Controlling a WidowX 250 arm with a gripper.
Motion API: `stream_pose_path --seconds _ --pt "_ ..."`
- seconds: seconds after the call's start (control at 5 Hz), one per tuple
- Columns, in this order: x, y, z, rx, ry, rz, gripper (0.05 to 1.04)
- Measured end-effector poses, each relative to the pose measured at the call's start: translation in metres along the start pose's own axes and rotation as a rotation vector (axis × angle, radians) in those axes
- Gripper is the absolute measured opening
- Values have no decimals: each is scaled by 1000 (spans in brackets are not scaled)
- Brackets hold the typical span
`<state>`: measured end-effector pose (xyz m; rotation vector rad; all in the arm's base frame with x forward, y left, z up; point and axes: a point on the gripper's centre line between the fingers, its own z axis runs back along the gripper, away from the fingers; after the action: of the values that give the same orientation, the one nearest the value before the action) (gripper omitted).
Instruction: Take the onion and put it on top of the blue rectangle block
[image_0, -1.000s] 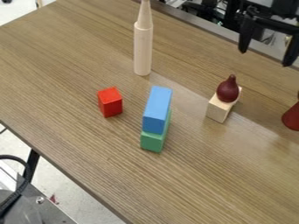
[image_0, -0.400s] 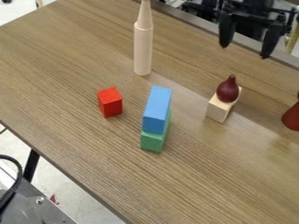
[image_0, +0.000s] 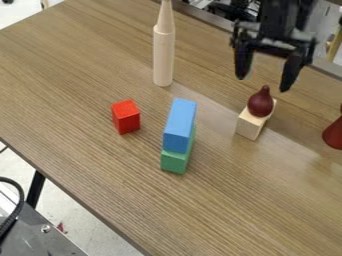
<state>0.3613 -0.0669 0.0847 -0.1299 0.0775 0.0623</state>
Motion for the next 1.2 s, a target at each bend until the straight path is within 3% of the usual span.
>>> stream_pose_path --seconds 0.4,0.8,1.2 --pt "-9 -12 -13 49 -43 -26 1000" --pt "-7 -20 -19 53 -81 -37 1000" --pt "-8 -15 -36 65 -80 -20 999"
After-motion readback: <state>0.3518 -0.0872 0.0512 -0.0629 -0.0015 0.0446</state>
